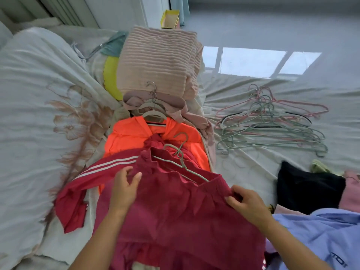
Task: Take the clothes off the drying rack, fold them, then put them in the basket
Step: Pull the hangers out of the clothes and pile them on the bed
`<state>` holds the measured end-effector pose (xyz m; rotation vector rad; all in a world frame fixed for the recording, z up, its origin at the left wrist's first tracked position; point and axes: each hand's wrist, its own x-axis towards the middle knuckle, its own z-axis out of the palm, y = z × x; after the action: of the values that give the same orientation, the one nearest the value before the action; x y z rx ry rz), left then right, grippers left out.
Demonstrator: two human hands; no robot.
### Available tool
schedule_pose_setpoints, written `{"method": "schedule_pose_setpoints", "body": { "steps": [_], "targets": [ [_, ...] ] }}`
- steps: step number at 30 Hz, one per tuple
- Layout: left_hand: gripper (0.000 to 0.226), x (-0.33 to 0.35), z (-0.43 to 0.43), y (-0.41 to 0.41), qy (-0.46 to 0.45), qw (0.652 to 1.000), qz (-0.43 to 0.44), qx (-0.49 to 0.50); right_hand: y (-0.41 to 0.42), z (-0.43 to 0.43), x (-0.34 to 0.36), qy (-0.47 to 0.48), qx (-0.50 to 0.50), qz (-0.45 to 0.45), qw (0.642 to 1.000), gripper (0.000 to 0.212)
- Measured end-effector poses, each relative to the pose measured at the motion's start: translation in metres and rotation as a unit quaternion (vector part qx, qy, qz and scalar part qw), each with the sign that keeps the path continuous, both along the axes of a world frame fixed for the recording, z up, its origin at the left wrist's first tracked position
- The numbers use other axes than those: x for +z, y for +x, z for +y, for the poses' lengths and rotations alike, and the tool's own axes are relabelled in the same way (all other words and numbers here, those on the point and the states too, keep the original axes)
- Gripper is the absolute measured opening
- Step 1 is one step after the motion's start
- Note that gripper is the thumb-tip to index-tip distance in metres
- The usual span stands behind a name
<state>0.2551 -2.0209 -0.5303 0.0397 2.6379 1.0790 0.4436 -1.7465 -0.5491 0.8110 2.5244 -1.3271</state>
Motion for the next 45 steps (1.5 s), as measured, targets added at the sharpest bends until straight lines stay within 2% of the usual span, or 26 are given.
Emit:
{"method": "schedule_pose_setpoints", "body": {
  "steps": [2,4,6,10,12,14,18,19,22,25,27,29,31,33,37,39,43,45],
  "targets": [
    [0.049,0.03,0.011,-0.017,-0.013,0.997,0.066,-0.045,0.011,0.017,0.025,-0.029,-0.038,0.038,0.998,0.022],
    [0.076,0.053,0.024,-0.026,-0.025,0.99,0.086,-0.106,0.02,0.031,0.052,-0.089,-0.061,0.072,0.992,0.017],
    [0.091,0.07,0.035,-0.03,-0.038,0.984,0.11,-0.133,0.029,0.042,0.074,-0.13,-0.045,0.086,0.987,0.017],
    [0.077,0.109,0.046,-0.024,-0.034,0.971,0.103,-0.213,0.052,0.056,0.103,-0.142,-0.027,0.088,0.986,0.039],
    [0.073,0.126,0.052,-0.006,-0.019,0.966,0.073,-0.246,0.065,0.061,0.116,-0.156,-0.035,0.074,0.984,0.031],
    [0.066,0.138,0.059,0.02,-0.024,0.965,0.093,-0.243,0.077,0.062,0.131,-0.157,-0.008,0.064,0.985,0.019],
    [0.062,0.169,0.078,0.083,-0.067,0.954,0.147,-0.253,0.09,0.048,0.166,-0.082,0.065,0.105,0.989,0.046],
    [0.061,0.177,0.083,0.1,-0.077,0.948,0.166,-0.259,0.092,0.041,0.175,-0.079,0.065,0.123,0.987,0.043],
    [0.062,0.201,0.096,0.152,-0.084,0.935,0.239,-0.249,0.11,0.024,0.203,-0.126,0.041,0.174,0.976,0.013],
    [0.065,0.226,0.1,0.192,-0.033,0.936,0.261,-0.233,0.154,0.024,0.229,-0.151,0.044,0.194,0.968,0.035],
    [0.064,0.242,0.099,0.214,0.011,0.938,0.268,-0.218,0.188,0.031,0.243,-0.164,0.027,0.191,0.967,0.028],
    [0.049,0.257,0.096,0.24,0.044,0.94,0.276,-0.196,0.22,0.039,0.254,-0.166,0.004,0.187,0.968,0.022],
    [0.032,0.262,0.094,0.27,0.051,0.947,0.259,-0.185,0.249,0.046,0.263,-0.164,-0.006,0.183,0.969,0.02],
    [0.024,0.26,0.096,0.296,0.055,0.951,0.247,-0.176,0.276,0.051,0.271,-0.154,-0.006,0.18,0.972,0.019],
    [0.026,0.253,0.095,0.332,0.068,0.974,0.158,-0.145,0.323,0.065,0.281,-0.13,-0.023,0.158,0.979,0.018],
    [0.028,0.246,0.087,0.342,0.102,0.983,0.106,-0.109,0.34,0.077,0.284,-0.128,-0.038,0.159,0.978,0.019],
    [0.019,0.225,0.082,0.36,0.194,0.98,0.04,-0.035,0.362,0.089,0.284,-0.136,-0.046,0.168,0.975,0.018],
    [0.022,0.219,0.085,0.365,0.217,0.976,0.024,-0.013,0.37,0.093,0.28,-0.15,-0.051,0.172,0.972,0.019]
  ]
}}
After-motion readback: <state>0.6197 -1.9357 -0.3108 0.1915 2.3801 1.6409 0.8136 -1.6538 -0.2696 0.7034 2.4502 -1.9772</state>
